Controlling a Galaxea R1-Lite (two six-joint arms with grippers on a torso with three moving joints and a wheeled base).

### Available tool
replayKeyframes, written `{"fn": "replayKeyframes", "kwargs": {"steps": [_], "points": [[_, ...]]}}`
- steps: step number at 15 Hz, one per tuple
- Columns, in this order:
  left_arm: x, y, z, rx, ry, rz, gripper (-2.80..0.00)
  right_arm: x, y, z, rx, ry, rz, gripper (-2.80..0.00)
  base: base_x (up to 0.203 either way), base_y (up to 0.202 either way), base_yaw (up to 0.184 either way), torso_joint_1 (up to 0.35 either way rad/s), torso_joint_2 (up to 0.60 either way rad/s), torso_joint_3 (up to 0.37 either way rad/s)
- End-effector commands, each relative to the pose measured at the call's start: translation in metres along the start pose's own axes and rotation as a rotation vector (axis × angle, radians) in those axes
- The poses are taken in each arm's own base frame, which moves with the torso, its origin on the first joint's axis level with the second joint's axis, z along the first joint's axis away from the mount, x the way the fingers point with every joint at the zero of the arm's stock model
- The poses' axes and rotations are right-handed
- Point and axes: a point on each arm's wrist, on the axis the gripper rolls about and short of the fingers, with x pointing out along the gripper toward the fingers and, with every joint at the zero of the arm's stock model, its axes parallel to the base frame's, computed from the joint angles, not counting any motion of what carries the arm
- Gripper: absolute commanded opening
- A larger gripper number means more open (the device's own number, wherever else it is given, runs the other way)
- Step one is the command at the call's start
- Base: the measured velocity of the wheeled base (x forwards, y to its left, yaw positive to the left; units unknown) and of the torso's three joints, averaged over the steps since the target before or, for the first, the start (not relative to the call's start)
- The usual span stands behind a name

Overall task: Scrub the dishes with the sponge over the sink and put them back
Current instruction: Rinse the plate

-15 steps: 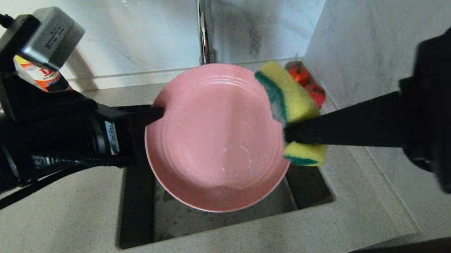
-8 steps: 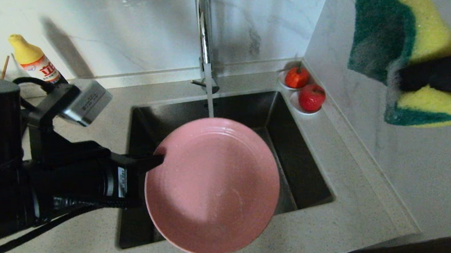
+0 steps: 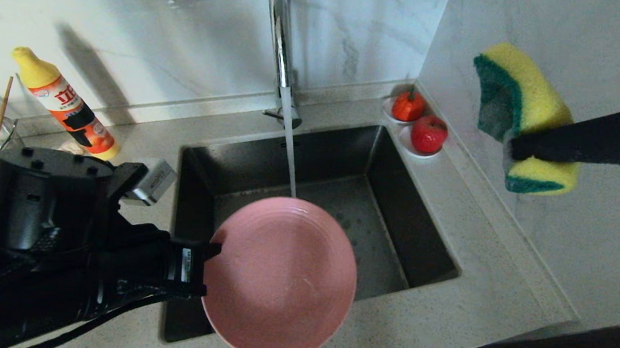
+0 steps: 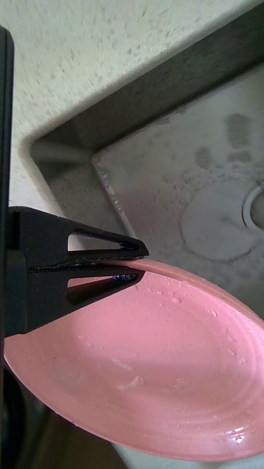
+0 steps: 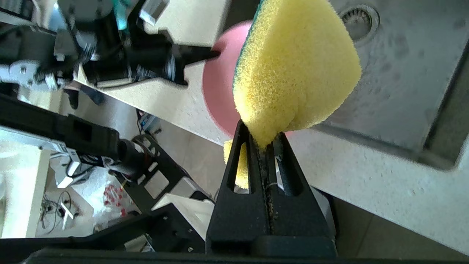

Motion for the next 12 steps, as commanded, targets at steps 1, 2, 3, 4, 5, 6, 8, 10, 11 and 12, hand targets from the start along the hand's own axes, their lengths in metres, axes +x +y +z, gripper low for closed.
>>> {"fn": "replayKeyframes", "kwargs": {"steps": [1,2,3,4,5,6,8,10,11,12], "points": [[0.033,0.003,0.003,-0.075,0.055,0.037,-2.80,0.008,-0.004,-0.004,0.007,0.040,-0.009,-2.80,0.000,0.000,0.000,0.000,0.00,0.000],[0.042,0.004,0.009,-0.126,0.052,0.034,-2.80,0.010,-0.006,-0.005,0.012,0.048,-0.005,-2.80,0.000,0.000,0.000,0.000,0.00,0.000],[0.050,0.004,0.017,-0.169,0.042,0.031,-2.80,0.012,-0.009,-0.005,0.019,0.056,-0.009,-2.80,0.000,0.000,0.000,0.000,0.00,0.000],[0.058,0.005,0.023,-0.199,0.034,0.037,-2.80,0.015,-0.011,-0.005,0.025,0.063,-0.019,-2.80,0.000,0.000,0.000,0.000,0.00,0.000],[0.067,0.006,0.028,-0.215,0.030,0.044,-2.80,0.016,-0.013,-0.005,0.031,0.064,-0.029,-2.80,0.000,0.000,0.000,0.000,0.00,0.000],[0.075,0.008,0.032,-0.228,0.028,0.054,-2.80,0.015,-0.016,-0.006,0.035,0.066,-0.040,-2.80,0.000,0.000,0.000,0.000,0.00,0.000],[0.094,0.013,0.036,-0.270,0.021,0.070,-2.80,0.017,-0.019,-0.010,0.041,0.079,-0.055,-2.80,0.000,0.000,0.000,0.000,0.00,0.000],[0.110,0.018,0.041,-0.333,-0.033,0.073,-2.80,0.021,-0.021,-0.013,0.041,0.074,-0.055,-2.80,0.000,0.000,0.000,0.000,0.00,0.000],[0.115,0.021,0.044,-0.345,-0.053,0.074,-2.80,0.022,-0.021,-0.015,0.042,0.071,-0.054,-2.80,0.000,0.000,0.000,0.000,0.00,0.000],[0.121,0.024,0.045,-0.354,-0.062,0.079,-2.80,0.024,-0.022,-0.016,0.042,0.069,-0.056,-2.80,0.000,0.000,0.000,0.000,0.00,0.000]]}}
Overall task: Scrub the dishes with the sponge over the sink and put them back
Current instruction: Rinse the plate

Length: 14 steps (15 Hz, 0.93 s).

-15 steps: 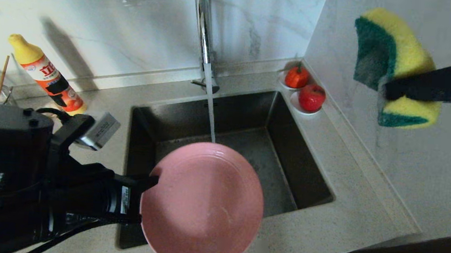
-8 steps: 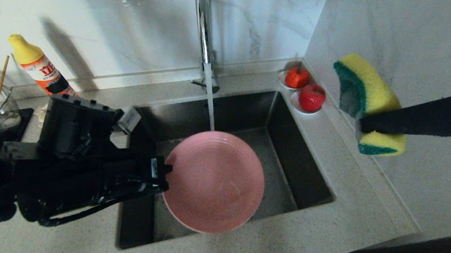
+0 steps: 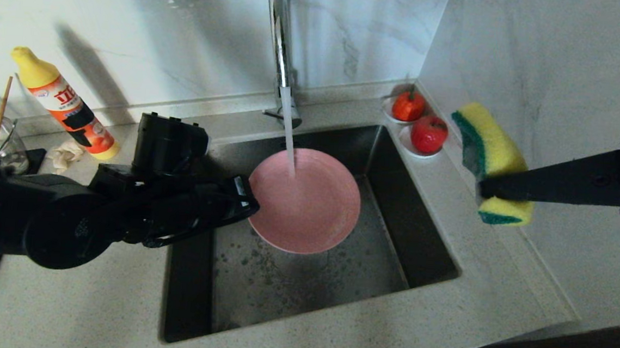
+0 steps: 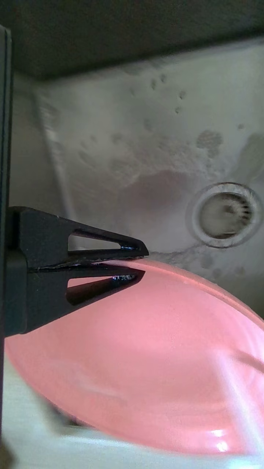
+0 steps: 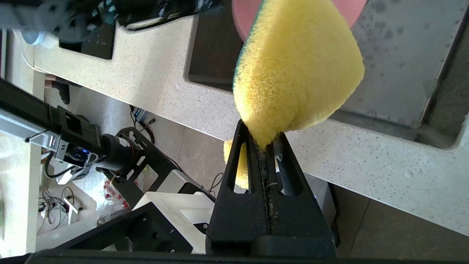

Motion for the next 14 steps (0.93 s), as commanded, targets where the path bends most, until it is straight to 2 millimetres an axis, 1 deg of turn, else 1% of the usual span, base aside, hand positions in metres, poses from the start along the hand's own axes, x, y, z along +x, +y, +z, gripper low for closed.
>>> {"fn": "replayKeyframes", "kwargs": {"steps": [1,4,9,12,14], "points": [[0.021,0.007,0.000,-0.019,0.002,0.024,-2.80,0.003,-0.002,-0.005,0.002,0.008,-0.007,-2.80,0.000,0.000,0.000,0.000,0.00,0.000],[0.030,0.005,0.006,-0.075,-0.020,0.015,-2.80,0.000,-0.003,-0.005,0.003,0.000,-0.004,-2.80,0.000,0.000,0.000,0.000,0.00,0.000],[0.036,0.007,0.005,-0.099,0.001,0.013,-2.80,0.002,-0.004,-0.010,0.000,0.018,-0.012,-2.80,0.000,0.000,0.000,0.000,0.00,0.000],[0.035,0.011,-0.002,-0.087,0.086,0.045,-2.80,-0.003,-0.004,-0.009,-0.002,0.005,-0.007,-2.80,0.000,0.000,0.000,0.000,0.00,0.000],[0.033,0.017,-0.004,-0.092,0.149,0.024,-2.80,-0.004,-0.005,-0.010,-0.002,0.003,-0.007,-2.80,0.000,0.000,0.000,0.000,0.00,0.000]]}}
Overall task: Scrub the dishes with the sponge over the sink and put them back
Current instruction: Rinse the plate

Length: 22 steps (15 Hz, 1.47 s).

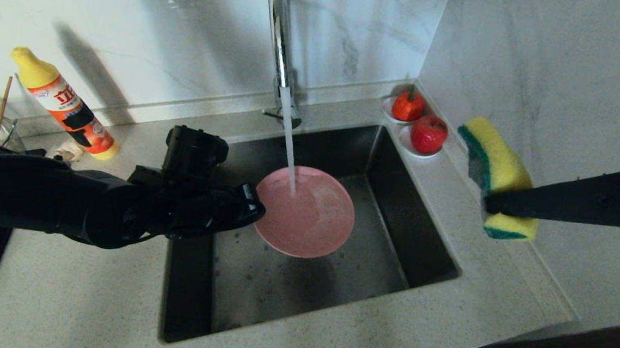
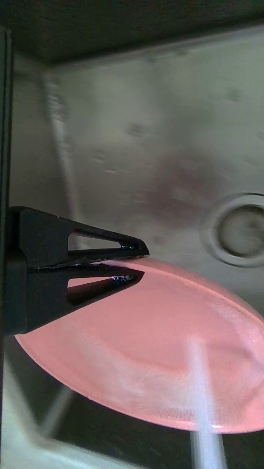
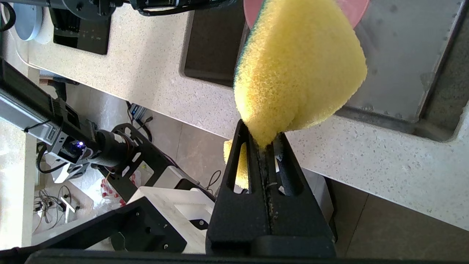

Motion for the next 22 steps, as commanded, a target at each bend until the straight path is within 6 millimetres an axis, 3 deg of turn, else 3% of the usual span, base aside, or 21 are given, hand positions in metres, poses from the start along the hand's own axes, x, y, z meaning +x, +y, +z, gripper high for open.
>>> {"fn": "replayKeyframes", "kwargs": {"steps": [1,6,13,19,22], "points": [[-0.002,0.004,-0.001,-0.012,0.059,-0.033,-2.80,-0.002,0.000,-0.001,0.004,-0.001,0.000,-2.80,0.000,0.000,0.000,0.000,0.00,0.000],[-0.009,0.018,0.002,-0.028,0.053,-0.008,-2.80,-0.003,-0.001,-0.001,0.004,0.002,0.000,-2.80,0.000,0.000,0.000,0.000,0.00,0.000],[-0.036,0.041,0.021,-0.012,-0.004,0.065,-2.80,0.002,-0.001,-0.004,0.004,0.018,-0.008,-2.80,0.000,0.000,0.000,0.000,0.00,0.000],[-0.075,0.035,0.028,0.181,-0.149,0.065,-2.80,0.000,-0.006,-0.009,0.018,0.028,-0.023,-2.80,0.000,0.000,0.000,0.000,0.00,0.000],[-0.082,0.038,0.028,0.336,-0.289,0.178,-2.80,0.000,-0.008,-0.013,0.023,0.038,-0.031,-2.80,0.000,0.000,0.000,0.000,0.00,0.000]]}}
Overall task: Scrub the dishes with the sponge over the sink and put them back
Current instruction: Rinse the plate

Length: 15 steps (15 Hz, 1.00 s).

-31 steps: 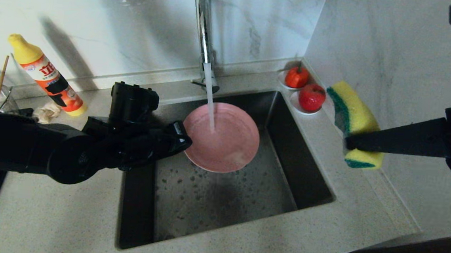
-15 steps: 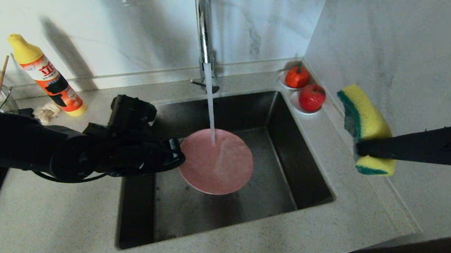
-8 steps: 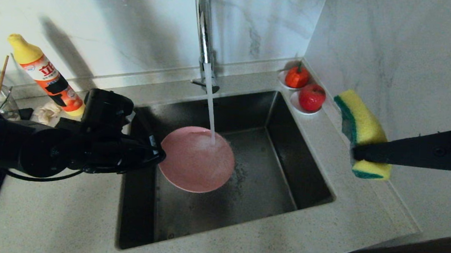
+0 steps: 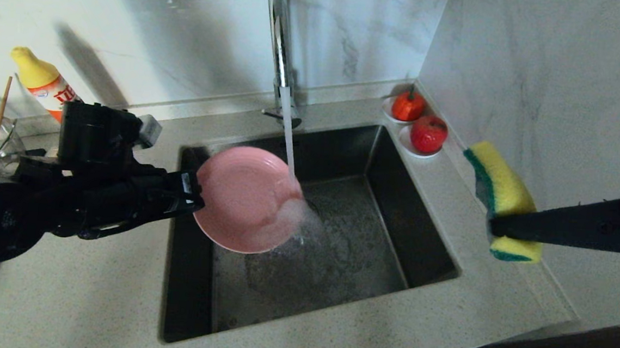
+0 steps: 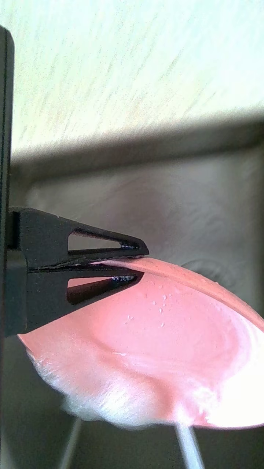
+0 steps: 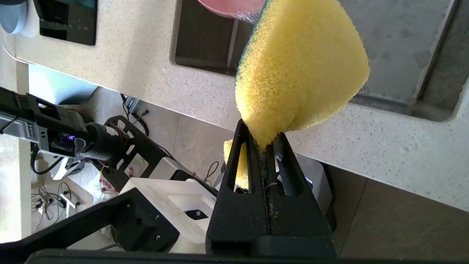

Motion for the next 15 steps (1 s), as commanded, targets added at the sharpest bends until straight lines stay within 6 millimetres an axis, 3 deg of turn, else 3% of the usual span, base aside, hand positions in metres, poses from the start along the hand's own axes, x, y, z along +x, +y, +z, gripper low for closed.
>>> {"fn": "replayKeyframes", "kwargs": {"steps": [1,6,9,15], "points": [[-0.013,0.003,0.003,0.114,-0.101,0.077,-2.80,-0.002,-0.001,-0.002,0.015,0.002,-0.005,-2.80,0.000,0.000,0.000,0.000,0.00,0.000],[-0.027,0.006,0.005,0.298,-0.311,0.141,-2.80,0.003,-0.004,-0.007,0.026,0.029,-0.023,-2.80,0.000,0.000,0.000,0.000,0.00,0.000],[-0.045,0.009,0.005,0.455,-0.494,0.177,-2.80,0.010,-0.006,-0.014,0.044,0.063,-0.043,-2.80,0.000,0.000,0.000,0.000,0.00,0.000],[-0.074,0.012,0.003,0.515,-0.823,0.179,-2.80,0.011,-0.010,-0.009,0.055,0.053,-0.057,-2.80,0.000,0.000,0.000,0.000,0.00,0.000]]}}
